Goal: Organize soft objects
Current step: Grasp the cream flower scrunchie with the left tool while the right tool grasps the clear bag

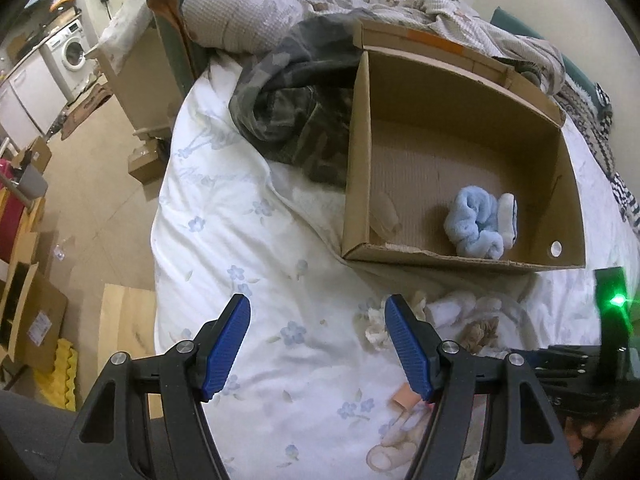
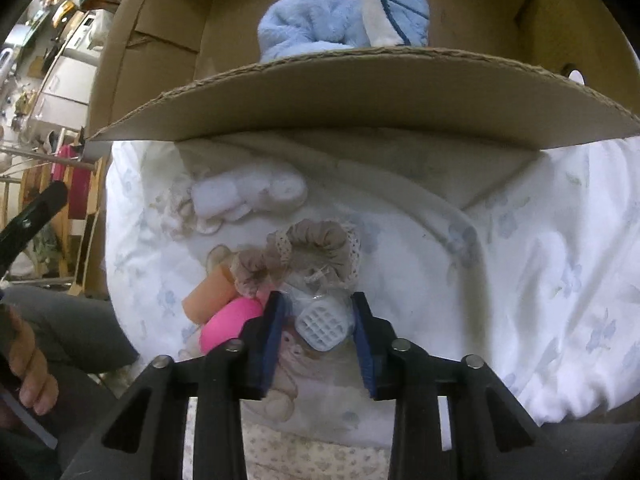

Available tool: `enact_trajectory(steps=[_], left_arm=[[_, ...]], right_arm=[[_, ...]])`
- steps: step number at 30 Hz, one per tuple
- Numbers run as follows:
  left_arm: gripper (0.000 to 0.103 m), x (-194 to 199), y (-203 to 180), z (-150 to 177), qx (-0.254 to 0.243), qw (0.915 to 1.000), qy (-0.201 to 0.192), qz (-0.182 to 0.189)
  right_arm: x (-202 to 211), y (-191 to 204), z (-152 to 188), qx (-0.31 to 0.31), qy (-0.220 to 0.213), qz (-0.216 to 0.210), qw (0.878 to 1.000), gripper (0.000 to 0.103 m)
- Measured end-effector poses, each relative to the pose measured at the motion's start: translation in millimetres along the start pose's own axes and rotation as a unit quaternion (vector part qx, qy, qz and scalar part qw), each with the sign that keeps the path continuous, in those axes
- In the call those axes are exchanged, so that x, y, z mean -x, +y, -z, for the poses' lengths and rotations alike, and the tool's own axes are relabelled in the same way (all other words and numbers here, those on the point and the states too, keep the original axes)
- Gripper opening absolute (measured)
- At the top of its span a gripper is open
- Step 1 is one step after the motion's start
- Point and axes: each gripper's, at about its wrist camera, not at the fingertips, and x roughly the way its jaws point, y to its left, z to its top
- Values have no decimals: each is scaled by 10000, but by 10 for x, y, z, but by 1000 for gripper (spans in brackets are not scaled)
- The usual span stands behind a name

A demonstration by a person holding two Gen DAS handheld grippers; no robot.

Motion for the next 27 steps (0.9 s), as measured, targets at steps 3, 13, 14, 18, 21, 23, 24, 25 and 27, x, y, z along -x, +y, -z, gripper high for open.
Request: enact_trajectory(steps=[3, 13, 14, 18, 21, 23, 24, 25, 27], left_arm=[[67, -37, 6, 10, 25, 10000, 65, 25], [67, -307, 3, 32, 284, 9978, 534, 284], [67, -346, -11, 33, 300, 9973, 596, 309], [67, -585, -95, 59, 344, 9937, 980, 432], [67, -743, -188, 74, 306, 9908, 1206, 532], [67, -842, -269, 84, 196, 9897, 1307, 540], [66, -879, -316, 88, 109, 9897, 1323, 528], [62, -912, -368, 90, -6, 9897, 1338, 515], [48, -964, -465, 93, -220, 9885, 1383, 576]], right_arm=[[175, -29, 9, 12, -237, -159, 9996, 28], [823, -111, 101, -134, -1429, -802, 9864, 28], [808, -108, 95, -145, -1415, -821, 9864, 28], [803, -116, 45, -163, -1408, -848, 9863, 28], [800, -187, 44, -245, -1344, -839, 9871, 28], [780, -217, 50, -285, -1297, -832, 9876, 28], [774, -218, 46, -285, -1289, -827, 9878, 28], [770, -212, 40, -276, -1283, -823, 9879, 28], [757, -207, 29, -261, -1269, -807, 9883, 28]])
